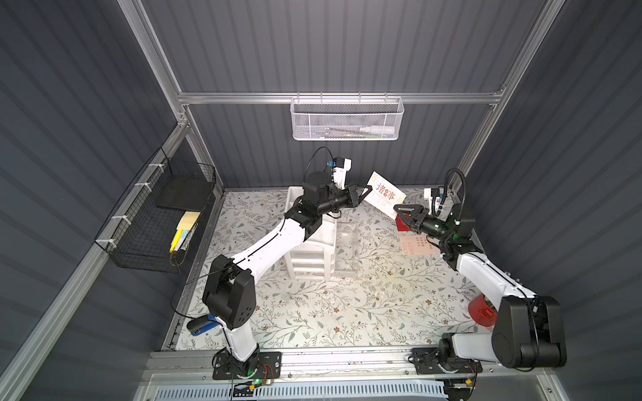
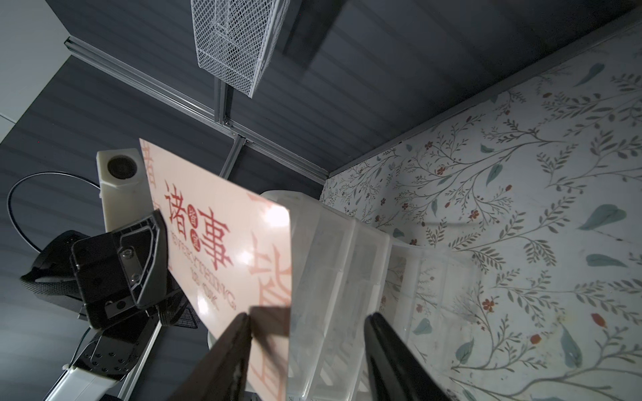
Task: Take the postcards out of the drawer
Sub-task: Place the postcard at the center of the board.
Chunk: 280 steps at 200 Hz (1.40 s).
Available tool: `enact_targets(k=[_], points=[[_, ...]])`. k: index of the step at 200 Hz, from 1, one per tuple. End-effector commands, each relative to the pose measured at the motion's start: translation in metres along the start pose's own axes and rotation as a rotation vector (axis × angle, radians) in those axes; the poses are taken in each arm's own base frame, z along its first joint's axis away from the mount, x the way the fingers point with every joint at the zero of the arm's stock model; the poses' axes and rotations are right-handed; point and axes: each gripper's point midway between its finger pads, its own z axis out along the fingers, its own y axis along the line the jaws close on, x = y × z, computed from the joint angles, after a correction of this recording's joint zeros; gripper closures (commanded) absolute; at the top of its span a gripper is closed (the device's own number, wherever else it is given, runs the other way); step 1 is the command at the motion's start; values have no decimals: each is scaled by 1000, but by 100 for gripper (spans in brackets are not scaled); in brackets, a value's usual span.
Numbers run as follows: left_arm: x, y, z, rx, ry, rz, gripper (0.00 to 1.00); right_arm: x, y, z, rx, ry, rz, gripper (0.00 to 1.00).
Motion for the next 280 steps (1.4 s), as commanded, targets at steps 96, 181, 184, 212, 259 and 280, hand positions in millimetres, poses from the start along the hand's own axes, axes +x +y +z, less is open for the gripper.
enact_targets(k=[96,181,184,212,259,280], points=[[21,15,15,2,55,-36,100,-12,29,2,-34,6,-70,85],[16,25,-6,-147,60,73,59,-12,30,-18,104,44,-146,94],[14,25,-8,-158,58,78,58,-11,29,-20,114,47,-147,95],[2,39,-34,-271,28,126,54,-5,11,-39,239,85,-151,95],[-15,53,-73,-376,-10,168,51,8,-7,-53,311,161,-149,95],[-16,55,-84,-404,-12,181,51,9,-23,-50,323,187,-120,95]])
